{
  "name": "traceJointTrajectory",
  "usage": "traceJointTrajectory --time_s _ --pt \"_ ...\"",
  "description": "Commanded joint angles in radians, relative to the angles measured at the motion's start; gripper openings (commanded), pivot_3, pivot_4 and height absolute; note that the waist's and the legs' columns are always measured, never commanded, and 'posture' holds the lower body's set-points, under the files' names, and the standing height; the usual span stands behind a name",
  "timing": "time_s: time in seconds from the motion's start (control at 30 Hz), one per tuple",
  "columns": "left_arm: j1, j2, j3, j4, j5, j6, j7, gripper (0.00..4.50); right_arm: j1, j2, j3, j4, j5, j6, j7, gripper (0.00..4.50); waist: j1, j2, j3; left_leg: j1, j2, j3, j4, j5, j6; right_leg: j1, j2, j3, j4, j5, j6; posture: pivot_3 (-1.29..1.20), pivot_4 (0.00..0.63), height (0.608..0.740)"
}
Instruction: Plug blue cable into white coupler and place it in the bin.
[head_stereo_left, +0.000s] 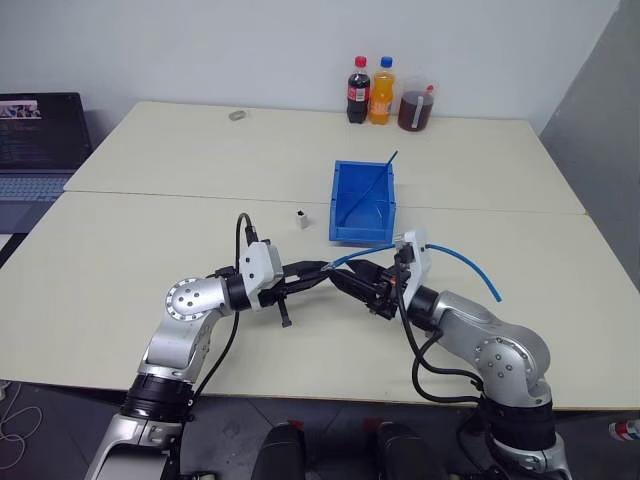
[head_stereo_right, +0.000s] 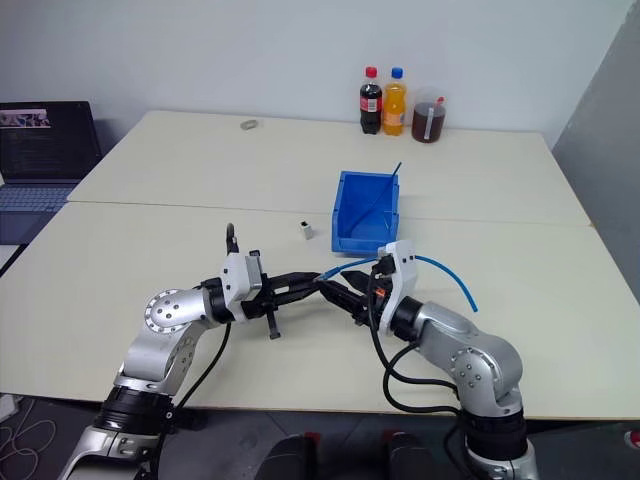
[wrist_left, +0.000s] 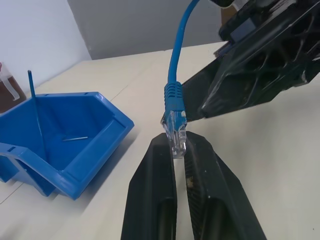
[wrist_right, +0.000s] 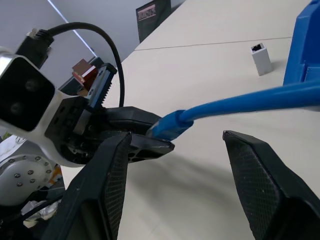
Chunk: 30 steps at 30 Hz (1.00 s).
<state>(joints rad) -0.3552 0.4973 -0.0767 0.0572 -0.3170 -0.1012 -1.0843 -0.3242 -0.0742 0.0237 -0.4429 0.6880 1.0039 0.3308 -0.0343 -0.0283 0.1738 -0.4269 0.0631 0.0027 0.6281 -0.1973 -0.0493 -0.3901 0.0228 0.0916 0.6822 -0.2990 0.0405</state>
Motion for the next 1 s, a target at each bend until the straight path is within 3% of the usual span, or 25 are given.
traceJointTrajectory --time_s 0.03,0.3,0.43,0.73,1.0 --pt "-0.016 -0.003 0.011 0.004 -0.022 -0.015 -0.019 0.0 -0.02 0.016 0.0 -0.007 0.028 -0.02 -0.002 3.11 0.0 0.0 0.0 0.0 0.0 0.0 0.0 0.0 0.0 0.0 0.0 0.0 0.0 0.0 0.0 0.0 0.15 0.74" --pt "-0.021 -0.002 0.015 0.019 -0.021 -0.014 -0.035 0.0 -0.019 0.031 0.001 0.023 0.051 -0.034 0.029 3.11 -0.001 0.0 0.0 0.0 0.0 0.0 0.0 0.0 0.0 0.0 0.0 0.0 0.0 0.0 0.0 0.0 0.15 0.74" --pt "-0.02 -0.003 0.018 0.021 -0.02 -0.012 -0.037 0.0 -0.023 0.031 0.002 0.037 0.066 -0.037 0.039 2.4 -0.001 0.0 0.0 0.0 0.0 0.0 0.0 0.0 0.0 0.0 0.0 0.0 0.0 0.0 0.0 0.0 0.15 0.74" --pt "-0.009 -0.009 0.02 0.006 -0.03 0.009 -0.03 0.0 -0.032 0.03 0.005 0.06 0.082 -0.035 0.061 0.23 -0.001 0.0 0.0 0.0 0.0 0.0 0.0 0.0 0.0 0.0 0.0 0.0 0.0 0.0 0.0 0.0 0.15 0.74" --pt "0.008 -0.002 0.015 -0.029 -0.066 0.077 -0.043 0.0 -0.031 0.021 0.013 0.059 0.103 -0.02 0.077 0.18 -0.002 0.0 0.0 0.0 0.0 0.0 0.0 0.0 0.0 0.0 0.0 0.0 0.0 0.0 0.0 0.0 0.15 0.74"
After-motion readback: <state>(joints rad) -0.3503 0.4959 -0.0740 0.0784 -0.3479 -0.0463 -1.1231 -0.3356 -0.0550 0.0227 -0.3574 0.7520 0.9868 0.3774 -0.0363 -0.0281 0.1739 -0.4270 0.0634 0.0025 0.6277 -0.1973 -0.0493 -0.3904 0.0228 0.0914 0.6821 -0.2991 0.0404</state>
